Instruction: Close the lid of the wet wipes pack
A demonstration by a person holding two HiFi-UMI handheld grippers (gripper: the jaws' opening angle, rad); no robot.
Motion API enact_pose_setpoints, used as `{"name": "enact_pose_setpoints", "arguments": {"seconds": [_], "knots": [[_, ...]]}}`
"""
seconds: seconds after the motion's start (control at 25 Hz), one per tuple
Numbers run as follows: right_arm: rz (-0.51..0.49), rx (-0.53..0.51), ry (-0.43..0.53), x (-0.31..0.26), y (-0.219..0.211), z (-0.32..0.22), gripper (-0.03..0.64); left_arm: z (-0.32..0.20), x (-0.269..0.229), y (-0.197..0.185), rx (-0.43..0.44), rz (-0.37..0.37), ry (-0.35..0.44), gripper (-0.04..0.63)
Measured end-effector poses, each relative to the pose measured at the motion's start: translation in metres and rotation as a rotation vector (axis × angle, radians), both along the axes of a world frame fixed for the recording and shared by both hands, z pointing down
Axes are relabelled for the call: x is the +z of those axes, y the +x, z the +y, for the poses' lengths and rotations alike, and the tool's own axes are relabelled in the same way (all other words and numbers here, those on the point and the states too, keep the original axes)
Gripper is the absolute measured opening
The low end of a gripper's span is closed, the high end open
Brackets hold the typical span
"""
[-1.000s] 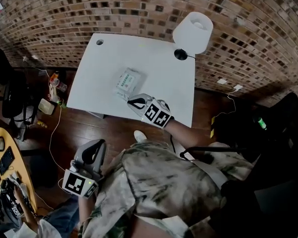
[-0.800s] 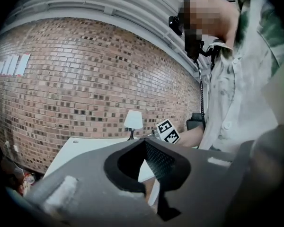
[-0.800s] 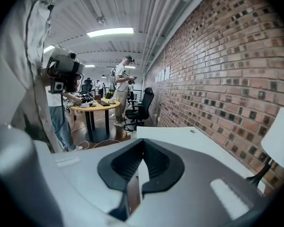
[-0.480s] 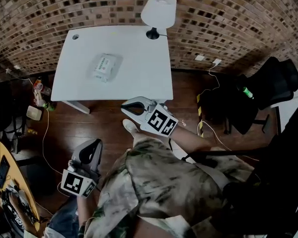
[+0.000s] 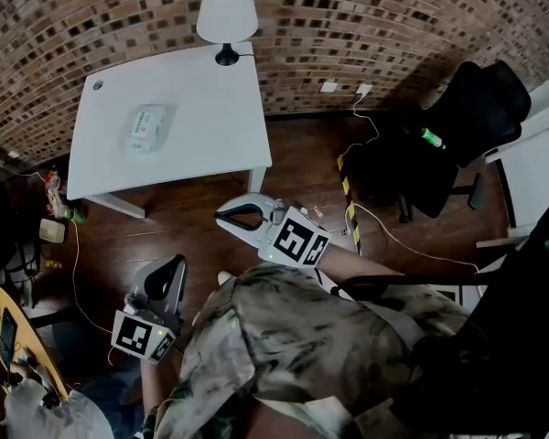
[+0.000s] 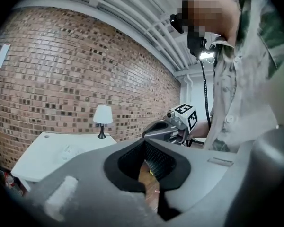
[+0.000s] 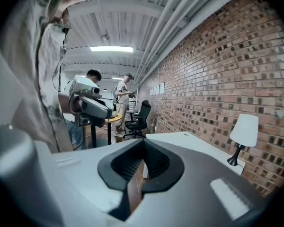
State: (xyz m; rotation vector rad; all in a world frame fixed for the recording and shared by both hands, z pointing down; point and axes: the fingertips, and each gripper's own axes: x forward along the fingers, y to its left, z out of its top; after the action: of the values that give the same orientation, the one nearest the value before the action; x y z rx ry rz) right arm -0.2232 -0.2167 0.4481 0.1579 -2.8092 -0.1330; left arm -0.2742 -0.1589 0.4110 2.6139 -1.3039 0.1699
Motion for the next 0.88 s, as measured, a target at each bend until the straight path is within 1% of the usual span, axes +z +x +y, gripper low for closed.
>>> {"name": "enact_pose_setpoints", "arguments": {"seconds": [0.16, 0.32, 0.4, 0.48, 0.6, 0.68, 0.88], "knots": [[-0.02, 0.004, -0.006, -0.009, 0.063, 0.014, 0.003, 0.001, 0.0, 0.052, -0.001, -0.033, -0.026, 0.002], [-0.033, -0.002, -0.016, -0.012, 0.136, 0.023, 0.002, 0.008, -0.003, 0.123, -0.008, -0.041, -0.025, 0.002], [-0.032, -0.012, -0.03, -0.006, 0.166, 0.033, 0.003, 0.019, -0.003, 0.157, -0.014, -0.04, -0.025, 0.002], [-0.016, -0.026, -0.059, 0.005, 0.189, 0.048, 0.002, 0.036, 0.0, 0.183, -0.029, -0.038, -0.049, 0.002], [-0.009, -0.046, -0.079, 0.013, 0.215, 0.069, 0.002, 0.063, 0.007, 0.212, -0.037, -0.045, -0.096, 0.002], [-0.019, -0.053, -0.081, 0.01, 0.227, 0.079, 0.002, 0.074, 0.004, 0.226, -0.033, -0.056, -0.106, 0.002], [-0.045, -0.06, -0.068, 0.0, 0.237, 0.107, 0.002, 0.099, -0.013, 0.244, -0.025, -0.066, -0.072, 0.002]]}}
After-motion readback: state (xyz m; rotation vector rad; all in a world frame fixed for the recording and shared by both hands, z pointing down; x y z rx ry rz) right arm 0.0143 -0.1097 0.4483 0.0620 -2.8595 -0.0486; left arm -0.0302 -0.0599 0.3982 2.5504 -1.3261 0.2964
